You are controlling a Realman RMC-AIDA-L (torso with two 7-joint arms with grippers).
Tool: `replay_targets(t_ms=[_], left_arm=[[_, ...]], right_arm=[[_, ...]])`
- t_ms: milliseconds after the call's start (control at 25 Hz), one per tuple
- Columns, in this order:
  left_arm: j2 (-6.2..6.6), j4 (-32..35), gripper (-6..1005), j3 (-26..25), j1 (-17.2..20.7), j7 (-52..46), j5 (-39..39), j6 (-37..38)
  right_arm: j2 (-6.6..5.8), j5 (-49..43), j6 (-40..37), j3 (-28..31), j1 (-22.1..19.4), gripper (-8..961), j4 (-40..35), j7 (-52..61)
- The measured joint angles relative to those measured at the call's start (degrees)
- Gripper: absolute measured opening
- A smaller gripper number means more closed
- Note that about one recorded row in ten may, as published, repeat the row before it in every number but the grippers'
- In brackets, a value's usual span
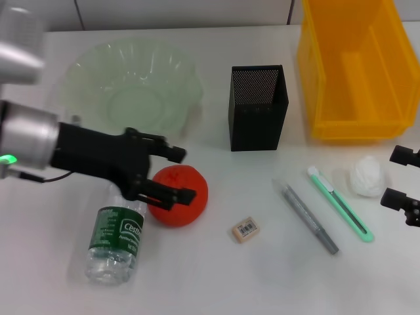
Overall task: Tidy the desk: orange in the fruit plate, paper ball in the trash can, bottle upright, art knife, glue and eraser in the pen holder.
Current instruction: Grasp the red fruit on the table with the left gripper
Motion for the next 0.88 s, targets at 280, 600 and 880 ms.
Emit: replay_targets(t_ms=[280,600,880], left_arm=[[-0.14,-2.44,801,9.38,-2.62,-3.11,1.73,-9.8],[-0.19,-3.93,717,11.18,-2.06,-2.92,1.47,-15.32],[-0.23,-5.79,542,12.64,-2.14,-2.56,1.86,-17.72]], right_arm=[[-0.17,-0.96,2.01,0.25,-0.07,848,0.28,0.77],[0.01,-0.96,2.09,0.22,-0.14,847,0.36,0.7],[0.18,-0.96,2.38,0.03,0.31,847,0.55,0.71]])
